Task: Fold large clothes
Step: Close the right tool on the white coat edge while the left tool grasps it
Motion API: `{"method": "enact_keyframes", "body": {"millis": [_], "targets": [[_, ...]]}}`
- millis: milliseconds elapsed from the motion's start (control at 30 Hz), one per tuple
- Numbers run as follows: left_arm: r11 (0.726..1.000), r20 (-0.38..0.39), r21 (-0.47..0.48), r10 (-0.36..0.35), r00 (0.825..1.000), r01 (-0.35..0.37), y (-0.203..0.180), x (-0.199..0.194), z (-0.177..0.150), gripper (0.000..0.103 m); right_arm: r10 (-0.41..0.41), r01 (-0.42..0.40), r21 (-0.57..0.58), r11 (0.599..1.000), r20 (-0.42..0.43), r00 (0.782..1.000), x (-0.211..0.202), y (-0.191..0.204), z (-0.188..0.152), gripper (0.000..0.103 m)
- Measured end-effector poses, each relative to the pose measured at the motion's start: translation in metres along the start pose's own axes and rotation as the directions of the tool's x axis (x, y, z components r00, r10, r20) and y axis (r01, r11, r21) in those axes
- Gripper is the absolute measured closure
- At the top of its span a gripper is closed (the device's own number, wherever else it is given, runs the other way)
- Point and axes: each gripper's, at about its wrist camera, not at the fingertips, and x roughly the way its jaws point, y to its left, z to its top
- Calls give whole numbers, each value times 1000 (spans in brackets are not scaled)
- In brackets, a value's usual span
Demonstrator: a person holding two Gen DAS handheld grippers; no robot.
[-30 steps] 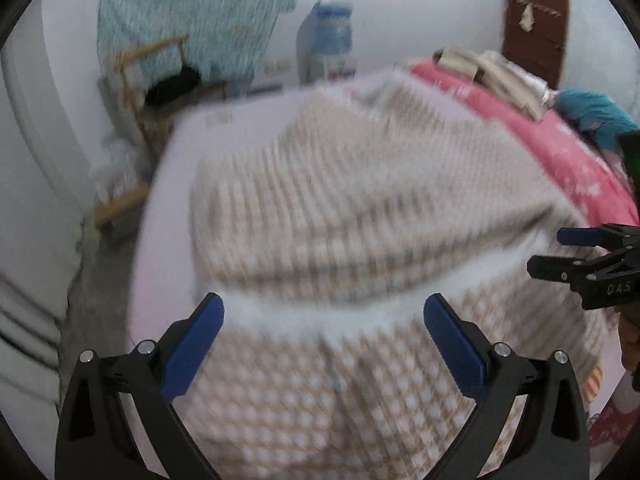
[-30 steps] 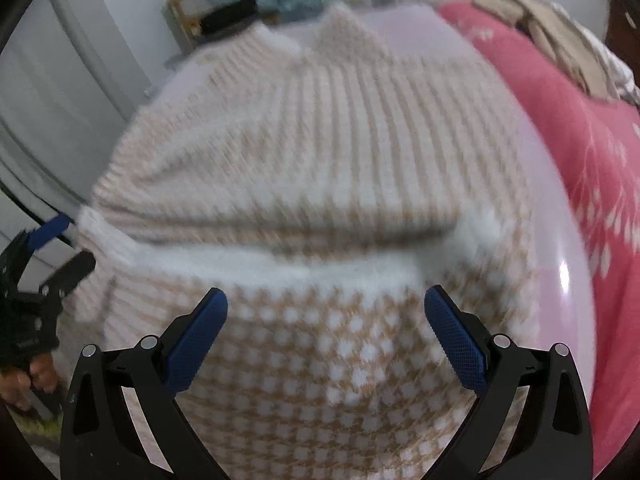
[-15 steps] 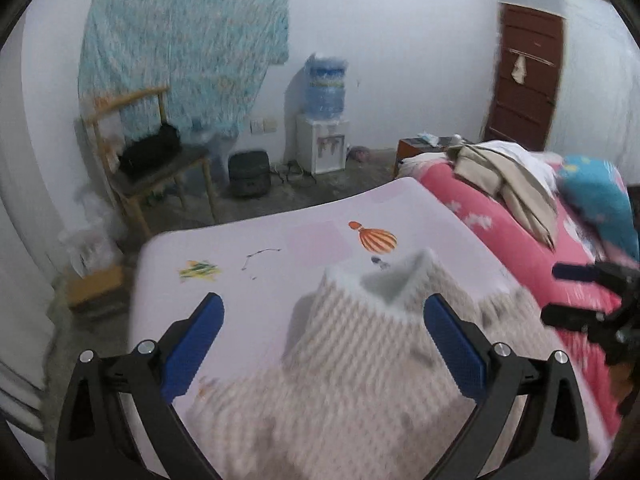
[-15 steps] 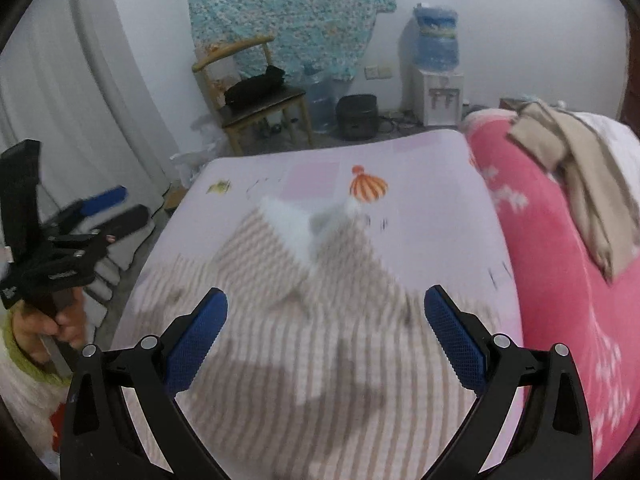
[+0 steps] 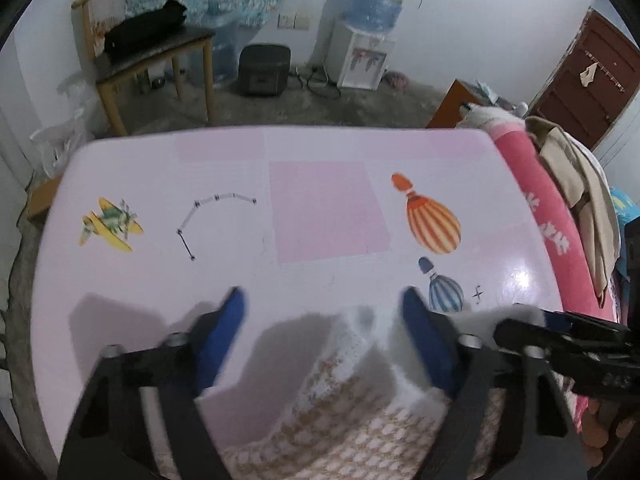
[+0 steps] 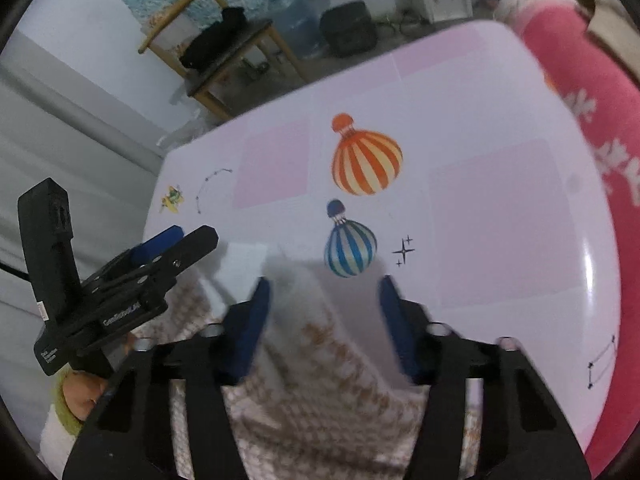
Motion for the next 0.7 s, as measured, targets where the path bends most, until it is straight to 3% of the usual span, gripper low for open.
{"method": "enact_keyframes", "body": {"millis": [33, 100, 200, 433, 700], "targets": [[1000, -10, 4, -3, 1000, 3, -1, 3, -1, 42, 15, -15, 3, 1000, -2, 1000, -1, -1, -2, 68], [1000, -26, 19, -7, 1000, 8, -3, 5, -4, 62, 42, -42, -10, 999, 1, 999, -4, -1, 3, 85], [998, -3, 40, -50, 999, 50, -5, -8, -9, 82, 18, -17, -59, 998, 25, 1000, -17, 10, -2, 91], [977, 80, 206, -75, 994, 57, -29, -75, -34, 91, 19, -8, -155, 988, 70, 997, -57, 22, -30, 93], [919, 144, 393, -100, 985, 35, -48, -152, -127, 94, -9, 39, -342, 939, 88, 996, -93, 40, -108, 92]]}}
